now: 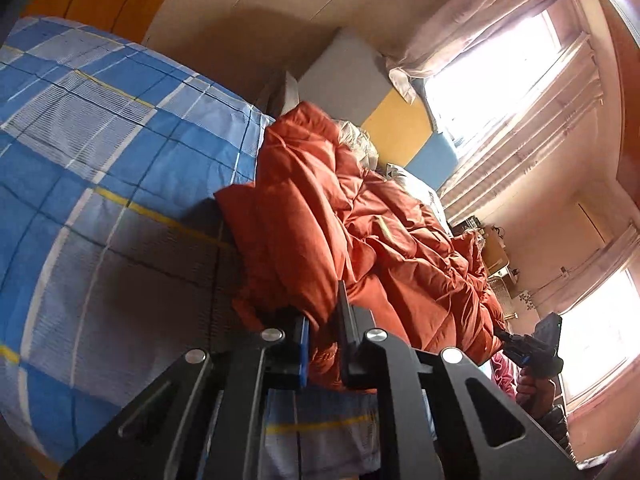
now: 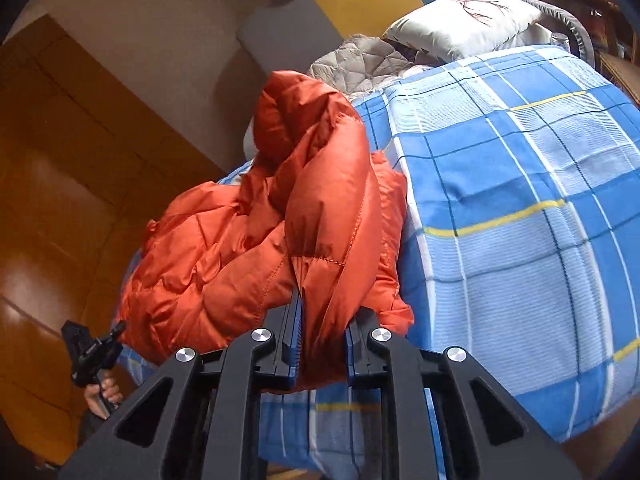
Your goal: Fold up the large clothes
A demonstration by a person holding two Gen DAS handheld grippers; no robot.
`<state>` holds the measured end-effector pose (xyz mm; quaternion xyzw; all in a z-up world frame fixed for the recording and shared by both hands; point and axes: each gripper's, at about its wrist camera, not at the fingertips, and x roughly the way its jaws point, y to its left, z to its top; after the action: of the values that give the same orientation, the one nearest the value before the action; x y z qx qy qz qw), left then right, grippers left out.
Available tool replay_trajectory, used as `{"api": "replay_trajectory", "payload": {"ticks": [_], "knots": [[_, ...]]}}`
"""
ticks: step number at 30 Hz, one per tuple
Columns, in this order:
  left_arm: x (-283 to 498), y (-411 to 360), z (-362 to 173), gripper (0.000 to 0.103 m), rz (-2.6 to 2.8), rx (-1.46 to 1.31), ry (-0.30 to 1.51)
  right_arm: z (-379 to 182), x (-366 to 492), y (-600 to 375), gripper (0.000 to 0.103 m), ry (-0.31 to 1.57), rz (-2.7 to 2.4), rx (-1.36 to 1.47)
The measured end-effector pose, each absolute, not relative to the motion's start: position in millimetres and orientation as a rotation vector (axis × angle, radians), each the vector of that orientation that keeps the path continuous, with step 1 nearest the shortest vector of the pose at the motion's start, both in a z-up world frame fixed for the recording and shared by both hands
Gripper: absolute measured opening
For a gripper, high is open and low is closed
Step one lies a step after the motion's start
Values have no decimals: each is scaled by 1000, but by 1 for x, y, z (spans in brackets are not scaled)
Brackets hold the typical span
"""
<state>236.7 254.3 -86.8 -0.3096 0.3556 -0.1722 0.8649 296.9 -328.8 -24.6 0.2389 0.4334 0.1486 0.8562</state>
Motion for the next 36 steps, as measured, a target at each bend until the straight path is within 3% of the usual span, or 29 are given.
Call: {"api": "replay_trajectory", "payload": {"ticks": [5,8,9,11,12,20,23,28,31,33,34,35,36], "knots": [[216,249,-102,10,-344,-610,808,-48,269,-335,16,960,283,498],[209,251,-110,25,-298,-611,833,-63,266,-338,19,974,263,527],[207,256,-108,28,-274,-623,817,-63,267,-338,30,971,255,533],[204,262,-99,55,-238,-613,789,-57,267,-340,55,958,214,518],[201,267,-89,58,-201,-598,756,-51,267,-342,63,934,191,502],[224,223,-31,58,-355,-462,662,1,276,-302,63,786,203,310],[255,179,-21,63,-457,-407,685,0,293,-260,55,796,293,245],[297,116,-20,71,-530,-331,761,-15,330,-200,50,849,314,110],[319,92,-27,72,-535,-297,819,-24,353,-186,50,863,275,57],[332,81,-36,69,-521,-279,859,-32,364,-181,39,884,262,34],[337,75,-41,58,-521,-262,876,-36,369,-179,36,899,256,22],[341,70,-45,39,-519,-248,888,-40,373,-178,29,911,250,10],[345,66,-49,29,-511,-235,906,-44,375,-178,23,919,248,0]]}}
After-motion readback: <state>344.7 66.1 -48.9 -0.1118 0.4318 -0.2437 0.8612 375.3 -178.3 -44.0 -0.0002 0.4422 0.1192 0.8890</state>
